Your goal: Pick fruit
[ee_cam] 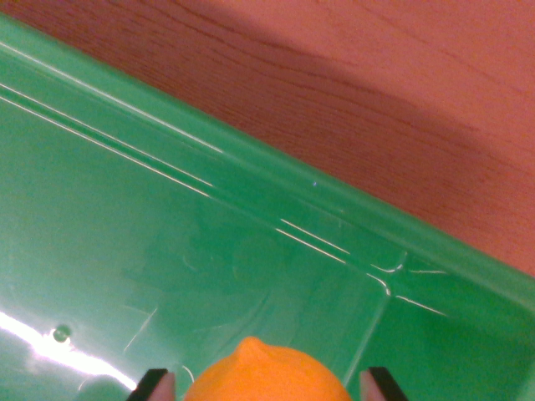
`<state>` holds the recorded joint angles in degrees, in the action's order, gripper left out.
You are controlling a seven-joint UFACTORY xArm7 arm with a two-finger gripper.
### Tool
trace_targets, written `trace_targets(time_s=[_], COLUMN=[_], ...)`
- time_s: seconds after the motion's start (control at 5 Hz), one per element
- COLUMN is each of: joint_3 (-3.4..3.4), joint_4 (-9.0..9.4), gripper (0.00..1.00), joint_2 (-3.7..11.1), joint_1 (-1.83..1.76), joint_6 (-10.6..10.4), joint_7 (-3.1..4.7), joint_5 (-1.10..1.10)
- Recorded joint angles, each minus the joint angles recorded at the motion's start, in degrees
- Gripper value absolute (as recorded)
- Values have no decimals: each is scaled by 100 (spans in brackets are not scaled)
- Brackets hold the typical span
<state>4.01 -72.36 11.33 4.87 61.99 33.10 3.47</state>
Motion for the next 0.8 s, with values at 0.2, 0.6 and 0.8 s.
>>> trace_targets(time_s=[0.2,0.6,0.8], joint_3=[-1,-2,-2], joint_4=[-130,-250,-250], gripper=[100,100,100], joint_2=[-121,-232,-232], joint_1=[-2,-4,-4], joint_6=[250,481,481], joint_7=[11,22,22], joint_5=[0,0,0])
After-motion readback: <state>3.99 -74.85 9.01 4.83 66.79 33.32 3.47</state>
